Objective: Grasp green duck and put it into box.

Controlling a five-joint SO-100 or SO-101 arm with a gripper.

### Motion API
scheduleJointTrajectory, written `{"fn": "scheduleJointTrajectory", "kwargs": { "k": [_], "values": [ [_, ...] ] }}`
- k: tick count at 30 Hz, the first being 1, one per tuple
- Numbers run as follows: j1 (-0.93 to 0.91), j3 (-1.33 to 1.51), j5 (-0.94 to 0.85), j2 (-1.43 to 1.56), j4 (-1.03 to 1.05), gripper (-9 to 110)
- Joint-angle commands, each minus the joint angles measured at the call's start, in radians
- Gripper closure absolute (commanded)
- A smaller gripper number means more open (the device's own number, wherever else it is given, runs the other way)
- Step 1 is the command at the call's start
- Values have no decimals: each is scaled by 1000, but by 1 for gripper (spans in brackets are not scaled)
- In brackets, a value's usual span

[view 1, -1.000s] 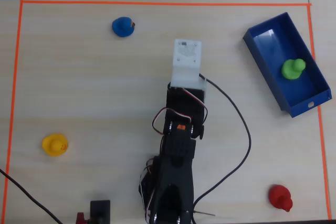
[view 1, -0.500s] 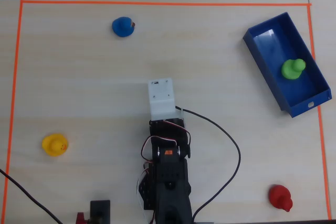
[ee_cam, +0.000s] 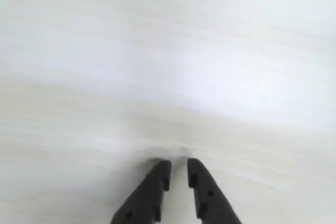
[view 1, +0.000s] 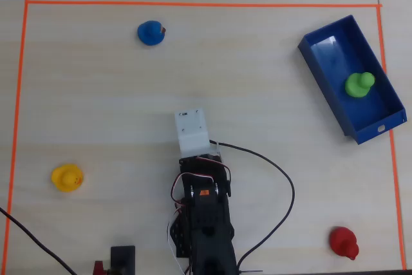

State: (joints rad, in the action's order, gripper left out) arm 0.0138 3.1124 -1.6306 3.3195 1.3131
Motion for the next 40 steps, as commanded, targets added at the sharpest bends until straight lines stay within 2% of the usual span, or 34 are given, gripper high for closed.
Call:
{"fn": "scheduleJointTrajectory", "kwargs": {
  "k": [1, 10, 40],
  "values": [
    [9, -3, 12, -8, 31, 101],
    [18, -3, 14, -8, 31, 96],
    [18, -2, 14, -8, 31, 95]
  ]
}}
